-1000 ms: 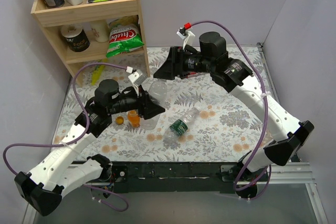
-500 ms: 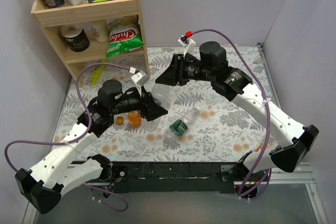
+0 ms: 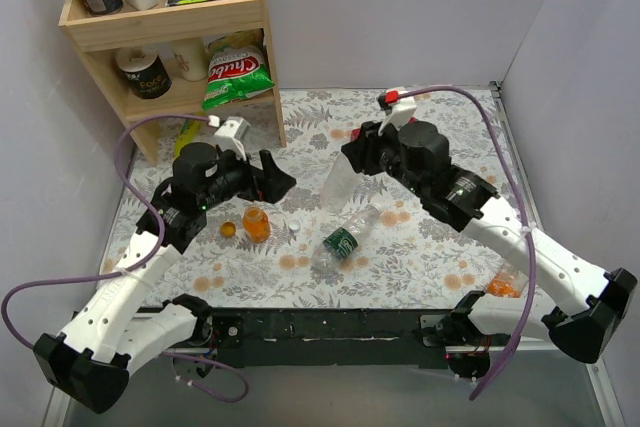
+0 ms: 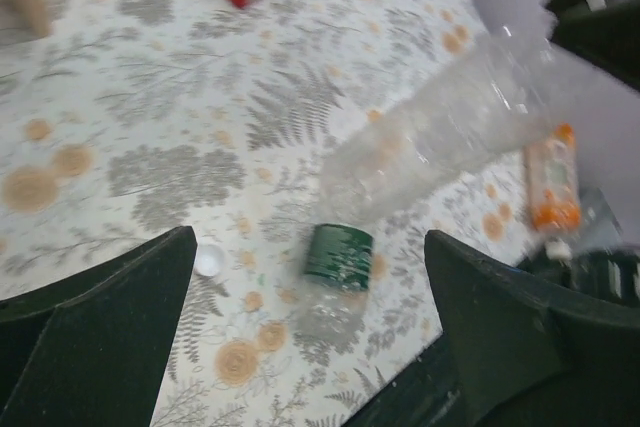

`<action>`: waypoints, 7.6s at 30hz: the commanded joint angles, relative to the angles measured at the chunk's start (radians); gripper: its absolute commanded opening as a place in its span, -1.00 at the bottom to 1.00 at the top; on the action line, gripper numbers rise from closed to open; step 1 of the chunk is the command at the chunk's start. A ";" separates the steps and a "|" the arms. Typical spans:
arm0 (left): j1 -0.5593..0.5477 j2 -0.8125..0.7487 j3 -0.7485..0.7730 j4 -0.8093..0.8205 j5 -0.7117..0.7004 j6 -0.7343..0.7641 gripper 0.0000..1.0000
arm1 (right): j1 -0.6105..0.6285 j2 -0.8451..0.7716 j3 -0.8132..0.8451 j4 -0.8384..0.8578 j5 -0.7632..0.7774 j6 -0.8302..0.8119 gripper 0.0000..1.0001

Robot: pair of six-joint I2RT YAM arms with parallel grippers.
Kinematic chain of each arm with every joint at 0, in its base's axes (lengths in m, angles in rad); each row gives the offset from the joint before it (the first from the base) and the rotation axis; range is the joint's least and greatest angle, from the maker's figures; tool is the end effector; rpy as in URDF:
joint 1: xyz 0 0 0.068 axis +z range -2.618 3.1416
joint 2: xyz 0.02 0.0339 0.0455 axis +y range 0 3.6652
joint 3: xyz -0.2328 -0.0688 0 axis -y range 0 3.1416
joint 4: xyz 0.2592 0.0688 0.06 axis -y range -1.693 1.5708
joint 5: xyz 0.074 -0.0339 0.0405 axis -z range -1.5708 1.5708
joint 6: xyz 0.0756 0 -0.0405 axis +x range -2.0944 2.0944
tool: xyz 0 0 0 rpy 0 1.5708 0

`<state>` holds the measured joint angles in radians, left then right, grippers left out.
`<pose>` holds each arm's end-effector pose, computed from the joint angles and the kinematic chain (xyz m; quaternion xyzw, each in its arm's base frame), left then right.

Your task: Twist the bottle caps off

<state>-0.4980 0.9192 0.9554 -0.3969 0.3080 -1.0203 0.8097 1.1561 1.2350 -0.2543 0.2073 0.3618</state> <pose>0.2283 -0.1502 0.3164 -0.1256 0.8077 -0.4784 0.3209 0.2358 0.2250 0.3810 -0.1045 0.7579 0.2872 0.5763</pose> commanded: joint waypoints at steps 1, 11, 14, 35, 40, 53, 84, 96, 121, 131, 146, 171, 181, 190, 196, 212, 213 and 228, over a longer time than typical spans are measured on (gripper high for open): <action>0.104 -0.025 0.054 -0.097 -0.164 -0.076 0.96 | 0.084 0.039 -0.094 0.245 0.179 -0.150 -0.97; 0.116 -0.062 0.085 -0.158 -0.297 -0.244 0.96 | 0.252 0.229 -0.157 0.498 0.280 -0.348 -0.97; 0.116 -0.059 0.091 -0.175 -0.296 -0.232 0.96 | 0.264 0.266 -0.163 0.526 0.279 -0.359 -0.97; 0.116 -0.040 0.098 -0.151 -0.257 -0.150 0.96 | 0.304 0.266 -0.330 0.535 0.349 -0.299 -0.87; 0.116 -0.045 0.094 -0.149 -0.250 -0.147 0.96 | 0.312 0.235 -0.332 0.503 0.359 -0.296 -0.05; 0.116 -0.056 0.074 -0.151 -0.225 -0.152 0.96 | 0.312 0.203 -0.279 0.474 0.359 -0.284 0.71; 0.116 -0.042 0.092 -0.189 -0.198 -0.075 0.96 | -0.333 -0.078 -0.634 0.045 -0.151 0.660 0.75; 0.116 -0.034 0.066 -0.165 -0.165 -0.083 0.96 | -0.316 0.135 -0.646 0.244 -0.220 0.816 0.73; 0.116 -0.059 0.068 -0.206 -0.167 -0.054 0.96 | -0.253 0.254 -0.603 0.221 -0.120 0.858 0.06; 0.101 -0.128 0.054 -0.174 0.055 0.019 0.76 | -0.251 0.005 -0.608 -0.014 0.017 0.674 -0.97; -0.316 0.041 0.127 0.018 -0.047 -0.135 0.71 | -0.253 -0.314 -0.252 -0.292 -0.092 0.318 -0.97; -0.593 0.314 0.112 0.348 -0.110 -0.279 0.74 | -0.251 -0.335 -0.121 -0.109 -0.299 0.454 -0.97; -0.597 0.258 0.065 0.383 -0.167 -0.264 -0.24 | -0.253 -0.363 -0.160 -0.129 -0.279 0.465 -0.56; -0.597 0.236 0.042 0.334 -0.164 -0.230 -0.32 | -0.254 -0.337 -0.063 -0.181 -0.217 0.431 0.55; -0.597 0.239 0.051 0.322 -0.161 -0.219 -0.35 | -0.254 -0.320 -0.048 -0.180 -0.224 0.425 0.51; -0.597 0.213 0.046 0.299 -0.152 -0.195 -0.39 | -0.254 -0.283 -0.066 -0.105 -0.361 0.431 -0.97; -0.597 0.208 0.043 0.302 -0.144 -0.189 -0.39 | -0.254 -0.286 -0.074 -0.096 -0.367 0.427 -0.97; -0.355 0.070 -0.107 0.618 0.524 -0.331 -0.42 | -0.334 -0.253 -0.299 0.642 -1.118 0.420 -0.97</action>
<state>-0.8841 1.0306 0.8303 0.0818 0.5789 -1.2858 0.4828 0.8993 0.9855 0.0410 -0.5716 0.7921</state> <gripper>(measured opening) 0.464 0.405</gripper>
